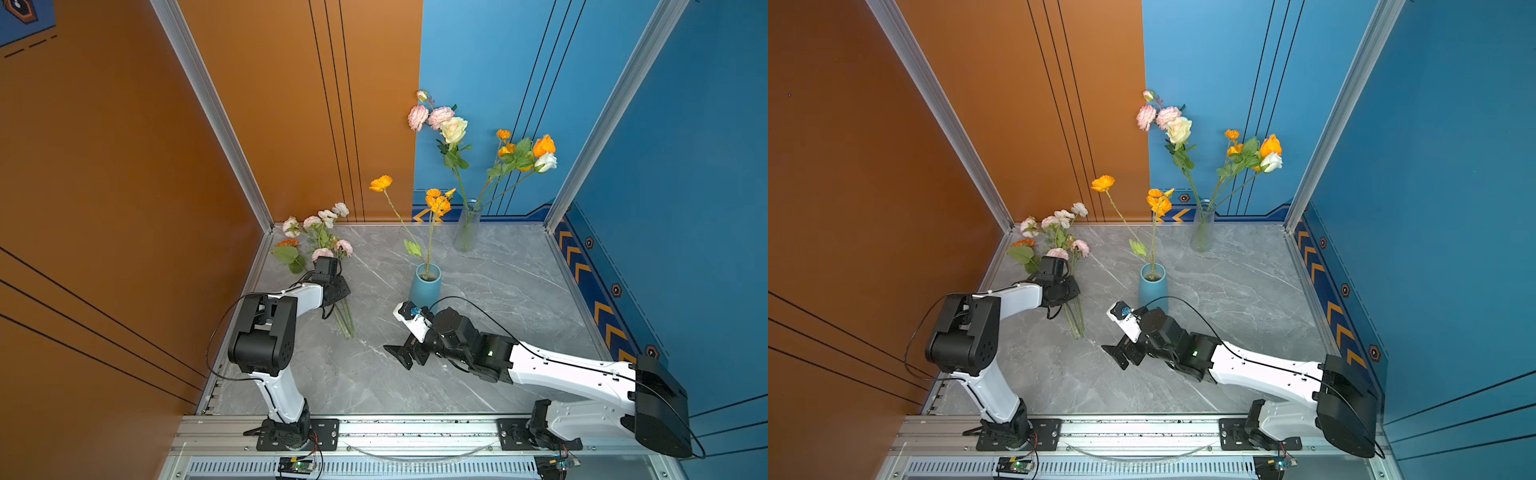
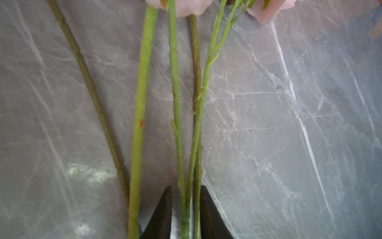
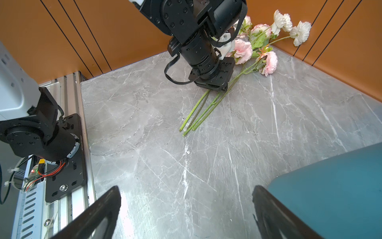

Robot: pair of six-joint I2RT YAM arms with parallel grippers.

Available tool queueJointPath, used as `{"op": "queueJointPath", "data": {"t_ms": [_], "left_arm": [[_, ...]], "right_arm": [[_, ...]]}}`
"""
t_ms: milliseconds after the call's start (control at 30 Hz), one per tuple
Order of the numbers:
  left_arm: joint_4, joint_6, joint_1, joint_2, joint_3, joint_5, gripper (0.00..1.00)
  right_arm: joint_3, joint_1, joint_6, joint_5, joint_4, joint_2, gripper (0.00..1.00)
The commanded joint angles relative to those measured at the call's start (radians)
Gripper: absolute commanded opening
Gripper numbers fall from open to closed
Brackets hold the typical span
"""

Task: Arrange the flowers into the vase
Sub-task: 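Lower the left gripper onto the pink peony stems and close around them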

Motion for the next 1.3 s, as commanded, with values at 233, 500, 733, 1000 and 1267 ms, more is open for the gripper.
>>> {"op": "queueJointPath", "data": {"t_ms": [233, 500, 733, 1000, 1267], "left_arm": [[-0.035, 0.026, 0.002, 0.041, 0.025, -0.004, 0.14], [-0.073, 0.055, 0.017, -0.052, 0.001, -0.01, 0.0], [-0.166, 0.106, 0.026, -0.255, -0.001, -0.005, 0.0], [-0.152, 0.136, -0.004, -0.531, -0.051, 0.004, 0.0], [0.133, 0.196, -0.111, -0.804, -0.156, 0.023, 0.0]], "right_arm": [[0.026, -0.008, 0.005, -0.015, 0.009, 0.0, 1.0], [0.023, -0.007, 0.009, -0.018, 0.007, -0.009, 1.0], [0.016, -0.008, 0.018, -0.025, 0.026, -0.014, 1.0], [0.035, -0.068, 0.043, -0.048, 0.015, -0.017, 1.0], [0.022, -0.203, 0.026, -0.064, -0.059, -0.12, 1.0]]}}
